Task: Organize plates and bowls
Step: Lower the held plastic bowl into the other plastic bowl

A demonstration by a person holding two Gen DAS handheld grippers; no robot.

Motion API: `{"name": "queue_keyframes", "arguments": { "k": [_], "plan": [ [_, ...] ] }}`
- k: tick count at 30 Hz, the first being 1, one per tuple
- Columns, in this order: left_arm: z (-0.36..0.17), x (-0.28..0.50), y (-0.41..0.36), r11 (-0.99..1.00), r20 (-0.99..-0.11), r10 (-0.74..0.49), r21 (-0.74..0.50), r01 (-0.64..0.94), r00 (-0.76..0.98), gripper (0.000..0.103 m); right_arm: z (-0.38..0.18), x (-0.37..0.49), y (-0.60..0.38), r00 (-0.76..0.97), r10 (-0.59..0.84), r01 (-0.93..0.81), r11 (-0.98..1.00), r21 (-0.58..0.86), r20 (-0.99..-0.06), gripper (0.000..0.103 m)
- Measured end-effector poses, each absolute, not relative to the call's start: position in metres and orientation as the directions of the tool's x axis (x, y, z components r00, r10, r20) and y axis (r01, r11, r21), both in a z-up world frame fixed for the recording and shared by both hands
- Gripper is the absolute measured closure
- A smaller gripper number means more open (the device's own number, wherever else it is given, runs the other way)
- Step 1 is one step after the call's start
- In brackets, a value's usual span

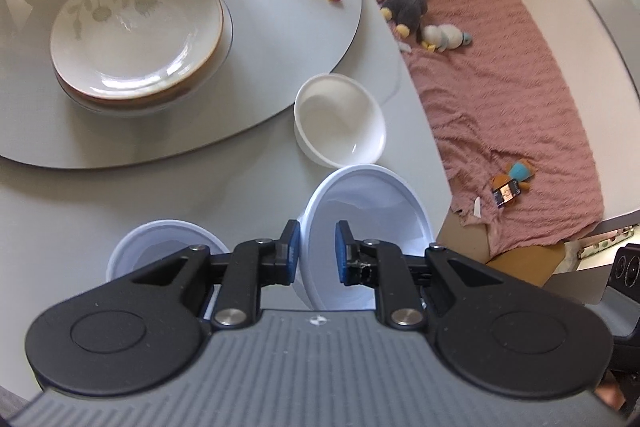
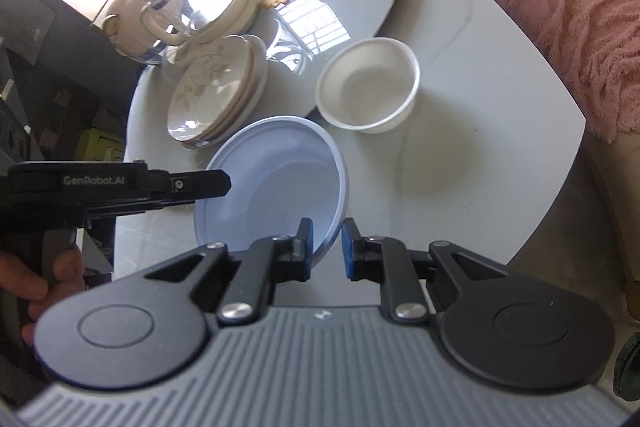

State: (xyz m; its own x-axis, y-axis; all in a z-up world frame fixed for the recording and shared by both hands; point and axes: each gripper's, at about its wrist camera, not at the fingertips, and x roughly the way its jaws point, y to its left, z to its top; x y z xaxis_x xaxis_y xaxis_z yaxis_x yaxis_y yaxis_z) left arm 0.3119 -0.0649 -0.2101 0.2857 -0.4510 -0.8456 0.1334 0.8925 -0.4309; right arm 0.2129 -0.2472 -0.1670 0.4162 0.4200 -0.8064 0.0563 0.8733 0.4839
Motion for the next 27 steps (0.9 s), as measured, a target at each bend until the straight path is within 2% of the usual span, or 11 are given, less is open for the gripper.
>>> {"name": "queue_keyframes", "arguments": {
  "k": [5, 13, 27],
  "plan": [
    [-0.183, 0.302, -0.05, 0.88, -0.821, -0.475, -0.441, 0.177, 0.316, 0.083, -0.145, 0.208, -0.24, 0.443, 0.43, 0.038, 0.868, 0.495, -0.787, 0.085],
    [-0.166, 0.283, -0.016, 0.879, -0.803, -0.475, -0.454, 0.146, 0.361, 0.083, -0.127, 0.21, -0.218, 0.439, 0.46, -0.001, 0.859, 0.511, -0.772, 0.085],
    [-0.178, 0.258, 0.06, 0.883, -0.804, -0.414, -0.468, -0.024, 0.428, 0.083, -0.138, 0.229, -0.159, 0.354, 0.547, -0.095, 0.828, 0.553, -0.759, 0.085]
  ]
}}
